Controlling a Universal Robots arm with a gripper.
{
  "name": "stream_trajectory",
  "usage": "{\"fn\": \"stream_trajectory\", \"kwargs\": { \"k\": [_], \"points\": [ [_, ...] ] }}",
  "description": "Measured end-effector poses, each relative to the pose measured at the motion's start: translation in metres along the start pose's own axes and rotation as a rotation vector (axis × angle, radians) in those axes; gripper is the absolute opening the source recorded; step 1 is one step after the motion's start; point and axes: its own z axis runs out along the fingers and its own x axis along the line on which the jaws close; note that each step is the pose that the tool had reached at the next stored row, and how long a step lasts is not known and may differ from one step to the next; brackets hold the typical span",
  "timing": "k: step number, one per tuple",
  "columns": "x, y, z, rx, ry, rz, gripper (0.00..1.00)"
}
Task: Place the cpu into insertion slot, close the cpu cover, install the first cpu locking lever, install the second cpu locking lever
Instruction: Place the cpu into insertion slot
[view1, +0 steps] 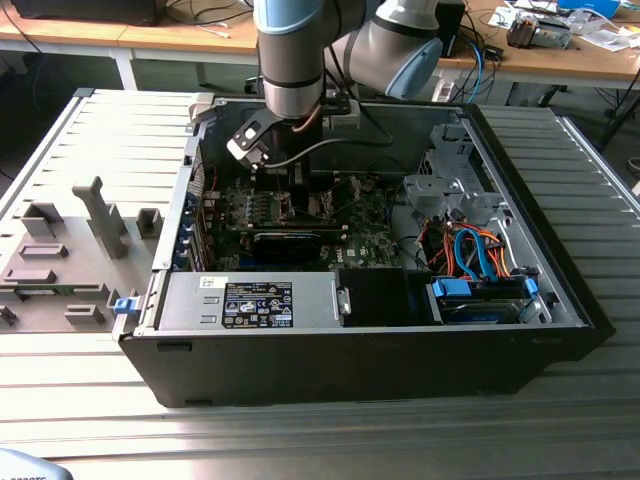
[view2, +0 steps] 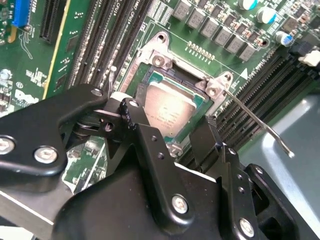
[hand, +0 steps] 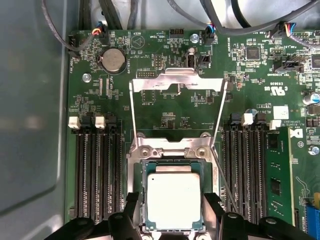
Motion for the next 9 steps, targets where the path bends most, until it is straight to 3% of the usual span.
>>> {"fn": "stream_trajectory", "kwargs": {
  "k": [6,7,9],
  "points": [
    [-0.0008,0.0004,-0.0023,0.0004,0.0165,0.001,0.62],
    [-0.0008,0.0004,-0.0024,0.0005,0.0218,0.002,0.62],
    [-0.0008,0.0005,-0.0033,0.0003,0.0235,0.002,0.62]
  ]
}}
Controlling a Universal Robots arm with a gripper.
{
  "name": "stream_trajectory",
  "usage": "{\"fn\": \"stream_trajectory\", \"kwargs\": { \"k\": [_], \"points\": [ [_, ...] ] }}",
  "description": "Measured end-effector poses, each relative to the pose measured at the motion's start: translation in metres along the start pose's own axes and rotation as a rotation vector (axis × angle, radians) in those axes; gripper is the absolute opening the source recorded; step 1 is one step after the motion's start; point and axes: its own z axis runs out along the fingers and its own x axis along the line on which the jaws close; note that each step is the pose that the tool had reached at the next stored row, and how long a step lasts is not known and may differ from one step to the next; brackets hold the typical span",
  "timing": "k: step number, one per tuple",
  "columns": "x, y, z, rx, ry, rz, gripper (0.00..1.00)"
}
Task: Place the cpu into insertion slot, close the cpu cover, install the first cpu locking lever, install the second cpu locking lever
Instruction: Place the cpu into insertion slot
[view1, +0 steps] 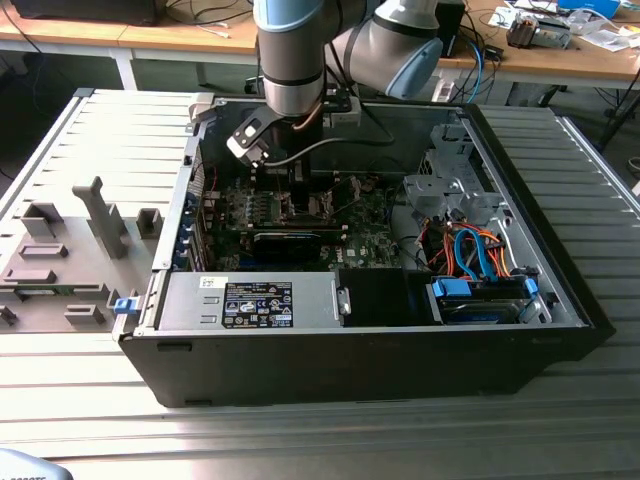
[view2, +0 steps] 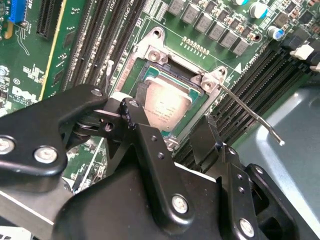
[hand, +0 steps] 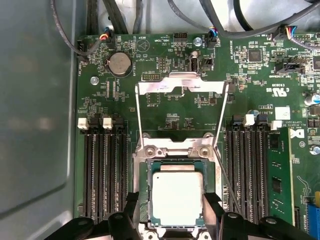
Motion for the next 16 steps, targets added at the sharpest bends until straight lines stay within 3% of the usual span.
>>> {"fn": "stream_trajectory", "kwargs": {
  "k": [2,5,6,7,9,11,14,15,16],
  "points": [
    [0.0,0.0003,-0.0026,0.0001,0.0001,0.0,0.6],
    [0.0001,0.0006,-0.0056,0.0,0.0001,0.0,0.41],
    [-0.0003,0.0006,-0.0056,0.0,0.0003,0.0,0.41],
    [-0.002,0.0006,-0.0055,0.0001,0.0002,0.0,0.29],
    [-0.0055,0.0007,-0.004,0.0046,0.0,0.0,0.29],
    [-0.0082,0.0017,-0.0019,0.0123,-0.0005,-0.001,0.16],
    [-0.0087,0.006,0.0008,0.0261,-0.0088,-0.003,0.16],
    [-0.0088,0.008,0.0019,0.0327,-0.0174,-0.005,0.16],
    [-0.0088,0.0088,0.0023,0.035,-0.0213,-0.006,0.16]
  ]
}}
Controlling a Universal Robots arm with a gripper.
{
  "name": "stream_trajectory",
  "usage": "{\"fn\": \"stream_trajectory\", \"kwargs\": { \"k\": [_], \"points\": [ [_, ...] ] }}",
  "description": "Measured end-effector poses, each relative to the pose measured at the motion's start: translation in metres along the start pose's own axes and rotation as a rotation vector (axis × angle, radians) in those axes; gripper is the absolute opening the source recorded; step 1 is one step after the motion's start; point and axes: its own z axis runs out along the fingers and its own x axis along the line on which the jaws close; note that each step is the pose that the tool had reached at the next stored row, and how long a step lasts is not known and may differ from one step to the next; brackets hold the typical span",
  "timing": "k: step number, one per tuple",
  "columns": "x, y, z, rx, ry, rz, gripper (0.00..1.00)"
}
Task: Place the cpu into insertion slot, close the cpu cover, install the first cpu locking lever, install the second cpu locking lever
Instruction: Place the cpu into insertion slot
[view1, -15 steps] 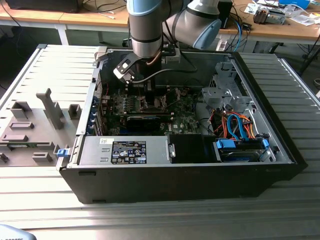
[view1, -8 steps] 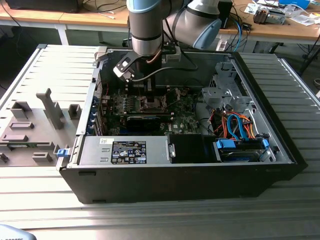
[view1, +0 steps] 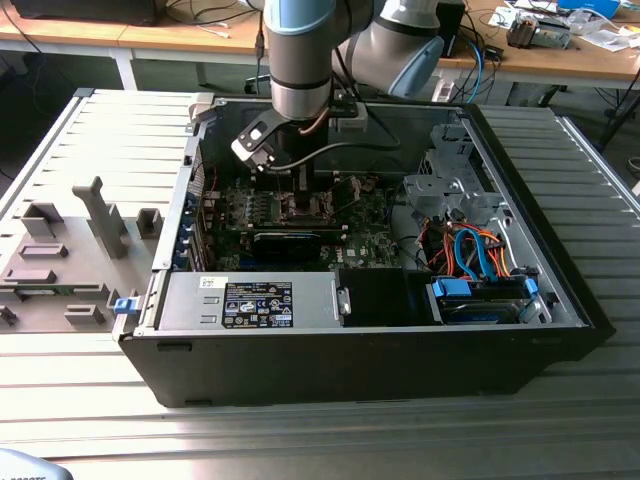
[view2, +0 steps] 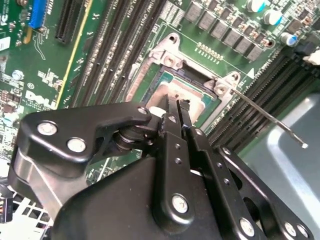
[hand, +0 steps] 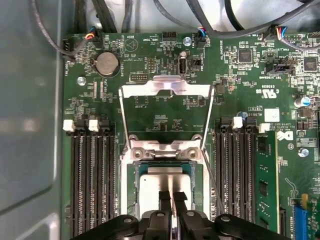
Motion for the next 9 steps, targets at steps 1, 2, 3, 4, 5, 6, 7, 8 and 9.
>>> {"fn": "stream_trajectory", "kwargs": {
  "k": [1,2,3,4,5,6,7,8,9],
  "points": [
    [0.0,0.0012,0.0004,0.0025,-0.0036,-0.002,0.16],
    [0.0,0.0034,0.0012,0.0077,-0.0066,-0.005,0.16],
    [0.0,0.0047,0.0017,0.0105,-0.0066,-0.006,0.16],
    [0.0,0.0053,0.0021,0.0123,-0.0066,-0.006,0.16],
    [0.0,0.0058,0.0025,0.0135,-0.0065,-0.006,0.16],
    [0.0,0.006,0.0027,0.0142,-0.0066,-0.007,0.16],
    [0.0,0.0062,0.0031,0.0152,-0.0067,-0.007,0.16],
    [0.0,0.0063,0.0033,0.0158,-0.0067,-0.007,0.16],
    [0.0,0.0063,0.0035,0.0164,-0.0066,-0.007,0.16]
  ]
}}
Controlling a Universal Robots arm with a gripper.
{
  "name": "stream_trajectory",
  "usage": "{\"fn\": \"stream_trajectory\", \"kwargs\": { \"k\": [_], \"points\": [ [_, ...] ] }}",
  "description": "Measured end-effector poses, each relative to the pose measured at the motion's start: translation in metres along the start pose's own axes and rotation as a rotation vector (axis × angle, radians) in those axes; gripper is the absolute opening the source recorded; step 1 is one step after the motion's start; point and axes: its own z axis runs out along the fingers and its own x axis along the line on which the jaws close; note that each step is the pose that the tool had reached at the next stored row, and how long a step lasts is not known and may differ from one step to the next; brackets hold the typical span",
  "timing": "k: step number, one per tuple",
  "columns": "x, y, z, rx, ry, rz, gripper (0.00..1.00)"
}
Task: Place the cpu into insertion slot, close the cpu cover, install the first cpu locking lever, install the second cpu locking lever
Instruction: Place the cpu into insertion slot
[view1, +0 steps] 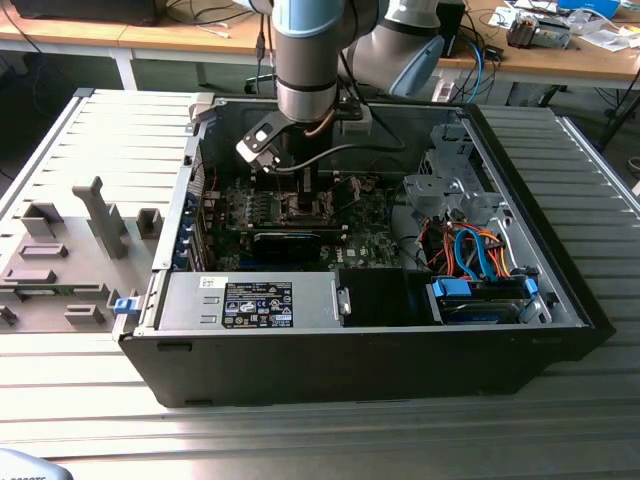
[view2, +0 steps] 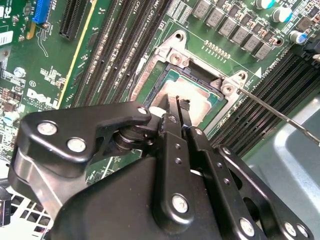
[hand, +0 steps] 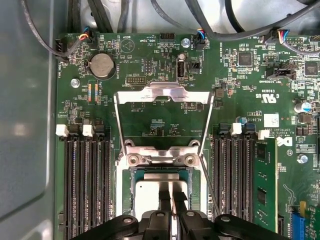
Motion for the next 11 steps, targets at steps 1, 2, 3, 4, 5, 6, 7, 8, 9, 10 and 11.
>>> {"fn": "stream_trajectory", "kwargs": {
  "k": [1,2,3,4,5,6,7,8,9,10,11],
  "points": [
    [0.0,0.0001,0.0003,0.0007,0.0003,0.0,0.16],
    [0.0,0.0002,0.0006,0.0011,0.0004,0.0,0.16],
    [0.0,0.0004,0.0011,0.0021,0.0005,0.0,0.16],
    [0.0,0.0006,0.0015,0.0028,0.0006,0.0,0.16],
    [0.0,0.0008,0.0018,0.0034,0.0007,0.0,0.16],
    [0.0,0.0009,0.0021,0.0041,0.0009,0.0,0.16],
    [0.0,0.001,0.0023,0.0045,0.0008,0.0,0.16],
    [0.0001,0.0011,0.0025,0.0047,0.0011,0.0,0.16],
    [0.0001,0.0012,0.0026,0.0048,0.0012,0.0,0.16],
    [0.0001,0.0012,0.0025,0.0049,0.0013,0.0,0.16],
    [0.0001,0.0013,0.0025,0.0047,0.0019,0.0,0.16]
  ]
}}
